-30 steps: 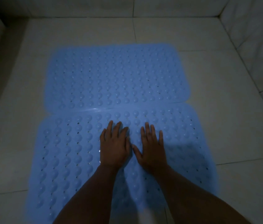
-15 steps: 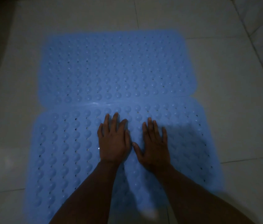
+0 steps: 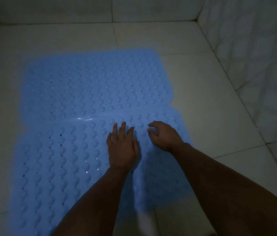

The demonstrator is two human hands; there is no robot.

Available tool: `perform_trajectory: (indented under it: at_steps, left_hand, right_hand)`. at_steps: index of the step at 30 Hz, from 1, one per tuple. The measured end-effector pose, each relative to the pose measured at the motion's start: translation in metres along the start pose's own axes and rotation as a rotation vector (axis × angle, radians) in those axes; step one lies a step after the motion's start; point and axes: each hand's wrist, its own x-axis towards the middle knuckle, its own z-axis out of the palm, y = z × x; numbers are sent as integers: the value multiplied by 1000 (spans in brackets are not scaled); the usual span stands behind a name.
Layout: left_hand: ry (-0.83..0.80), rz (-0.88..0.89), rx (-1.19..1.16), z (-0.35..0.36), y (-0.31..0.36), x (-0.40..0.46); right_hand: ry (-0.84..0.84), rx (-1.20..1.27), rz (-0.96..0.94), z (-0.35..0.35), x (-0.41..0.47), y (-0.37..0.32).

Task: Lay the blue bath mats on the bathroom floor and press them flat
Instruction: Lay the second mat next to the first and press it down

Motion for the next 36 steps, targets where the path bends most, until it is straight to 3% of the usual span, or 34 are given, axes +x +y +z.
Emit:
perform_trajectory:
  at_steps: [8, 14, 27, 29, 33, 36]
  left_hand:
    - [-264, 235, 55, 68, 73, 6]
    - [-285, 220, 140, 83, 81, -3]
    - [-385, 200, 149, 81, 85, 0]
    - [-454, 179, 131, 79, 83, 4]
    - [-614, 169, 34, 59, 84, 21]
    - [-431, 126, -47, 40, 80, 31]
  right_hand:
    - [208, 18, -59, -30, 19, 78]
    - [344, -30, -228, -20, 29, 108]
    - [490, -42, -242, -26, 36, 98]
    - [444, -22, -188, -38, 29, 89]
    - [173, -96, -41, -60, 6, 71]
    - [-1, -152, 36, -46, -5, 67]
